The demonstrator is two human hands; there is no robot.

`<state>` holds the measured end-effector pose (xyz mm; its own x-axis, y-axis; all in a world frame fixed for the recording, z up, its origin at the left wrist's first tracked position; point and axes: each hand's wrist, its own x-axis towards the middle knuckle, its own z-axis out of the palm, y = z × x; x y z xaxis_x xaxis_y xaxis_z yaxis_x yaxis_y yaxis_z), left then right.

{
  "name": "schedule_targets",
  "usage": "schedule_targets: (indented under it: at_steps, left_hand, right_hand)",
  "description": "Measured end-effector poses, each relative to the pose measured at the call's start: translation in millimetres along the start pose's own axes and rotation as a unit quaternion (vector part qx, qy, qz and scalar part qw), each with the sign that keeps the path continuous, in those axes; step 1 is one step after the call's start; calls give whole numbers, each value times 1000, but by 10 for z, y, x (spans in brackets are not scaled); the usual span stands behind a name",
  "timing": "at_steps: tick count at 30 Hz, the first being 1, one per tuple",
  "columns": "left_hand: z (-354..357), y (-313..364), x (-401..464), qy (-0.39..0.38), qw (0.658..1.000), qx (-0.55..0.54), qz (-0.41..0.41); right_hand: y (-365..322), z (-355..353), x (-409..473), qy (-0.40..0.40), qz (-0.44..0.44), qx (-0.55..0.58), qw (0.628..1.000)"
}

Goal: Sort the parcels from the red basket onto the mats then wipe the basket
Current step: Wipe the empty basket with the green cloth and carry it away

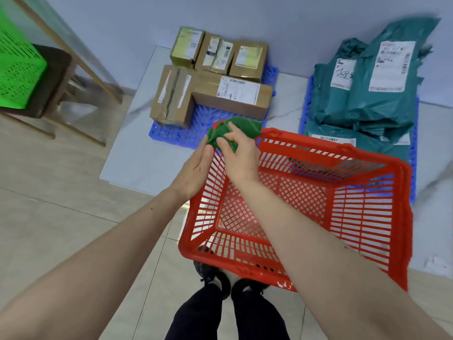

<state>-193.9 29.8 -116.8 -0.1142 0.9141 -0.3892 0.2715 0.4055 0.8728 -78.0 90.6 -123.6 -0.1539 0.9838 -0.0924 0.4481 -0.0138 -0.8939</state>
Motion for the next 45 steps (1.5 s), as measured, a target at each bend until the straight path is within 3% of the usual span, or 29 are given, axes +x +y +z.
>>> schedule_targets:
  at_steps: [5,12,18,24,29,33,39,45]
  left_hand:
    - [11,-61,58,-3,1000,-4,-20]
    - [60,-4,84,-3,1000,-16,-9]
    - [21,-84,89,-14,999,42,-17]
    - [75,-23,86,14,997,69,-26]
    - [56,-55,26,5,995,99,-21]
    - [19,-236,-215,-5,987,161,24]
    - [101,-624,-827,64,976,207,-9]
    - [409,-654,-1067,169,902,397,32]
  right_hand:
    - [85,109,-297,-24,61,19,998]
    - [128,29,-888,-109,58,31,992]
    - [-20,-15,-1368,-181,74,0,981]
    - [-84,-177,-1574,-346,84,-97,930]
    - [-205,-185,-1461,-283,114,-88,948]
    - [-261,-231,-1486,-280,78,-111,950]
    - [-78,-612,-1510,-293,69,-95,949]
    - [126,-1121,-1382,-291,65,-101,949]
